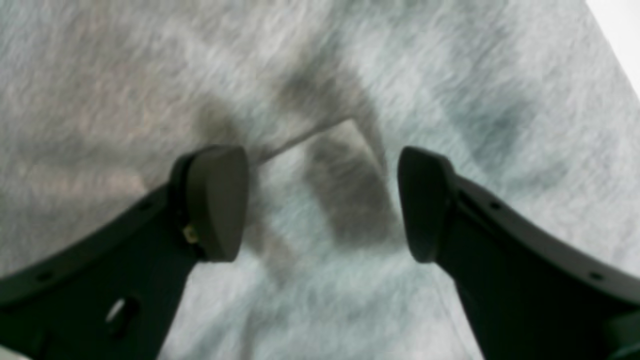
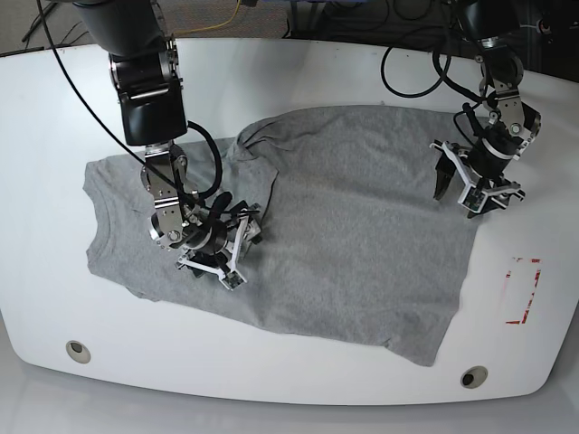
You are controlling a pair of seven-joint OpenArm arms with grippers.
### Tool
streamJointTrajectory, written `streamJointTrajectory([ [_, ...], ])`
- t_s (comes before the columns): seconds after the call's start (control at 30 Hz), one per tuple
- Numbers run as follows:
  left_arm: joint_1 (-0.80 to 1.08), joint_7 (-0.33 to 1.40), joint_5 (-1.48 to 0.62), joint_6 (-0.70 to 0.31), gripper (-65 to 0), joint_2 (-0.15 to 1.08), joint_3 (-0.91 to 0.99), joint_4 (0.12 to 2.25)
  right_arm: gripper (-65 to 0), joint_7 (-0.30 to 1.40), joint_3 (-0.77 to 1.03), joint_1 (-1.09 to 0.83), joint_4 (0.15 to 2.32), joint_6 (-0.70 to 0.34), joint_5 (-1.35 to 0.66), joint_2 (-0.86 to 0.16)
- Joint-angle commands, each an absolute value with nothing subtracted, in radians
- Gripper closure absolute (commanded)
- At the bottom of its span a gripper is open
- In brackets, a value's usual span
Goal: Layout the t-shirt on the table in an organized manner, then fold the t-shirt properly
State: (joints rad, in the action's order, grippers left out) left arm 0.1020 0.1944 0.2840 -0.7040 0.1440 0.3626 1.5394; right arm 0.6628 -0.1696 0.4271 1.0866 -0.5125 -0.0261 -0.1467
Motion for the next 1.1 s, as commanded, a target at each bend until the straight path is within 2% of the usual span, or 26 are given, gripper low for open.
streamJointTrajectory([
  [0.0, 0.09, 0.176, 0.268, -0.698, -38.8, 0.154, 0.366, 1.555, -44.8, 0.624, -0.143, 0.463, 1.075, -0.51, -0.035, -0.148],
  [0.23, 0.091, 0.176, 0.269, -0.698, -38.8, 0.153, 0.366, 1.555, -44.7, 0.607, -0.071, 0.47, 1.032, -0.512, -0.035, -0.143],
  [0.33, 0.091, 0.176, 0.269, -0.698, -38.8, 0.154, 0.366, 1.555, -42.6, 0.596, -0.071, 0.47, 1.03, -0.512, -0.035, -0.143],
  [0.57, 0.091, 0.176, 0.269, -0.698, -38.8, 0.154, 0.366, 1.555, -26.8, 0.595, -0.071, 0.469, 1.029, -0.512, -0.035, -0.143],
  [0.8, 0.091, 0.176, 0.269, -0.698, -38.8, 0.153, 0.366, 1.555, -18.3, 0.595, -0.071, 0.464, 1.03, -0.512, -0.035, -0.143],
  [1.03, 0.091, 0.176, 0.269, -0.698, -38.8, 0.153, 0.366, 1.555, -0.5, 0.595, -0.071, 0.464, 1.03, -0.512, -0.035, -0.143],
  [1.07, 0.091, 0.176, 0.269, -0.698, -38.8, 0.153, 0.366, 1.555, 0.0, 0.595, -0.071, 0.464, 1.03, -0.512, -0.035, -0.143],
])
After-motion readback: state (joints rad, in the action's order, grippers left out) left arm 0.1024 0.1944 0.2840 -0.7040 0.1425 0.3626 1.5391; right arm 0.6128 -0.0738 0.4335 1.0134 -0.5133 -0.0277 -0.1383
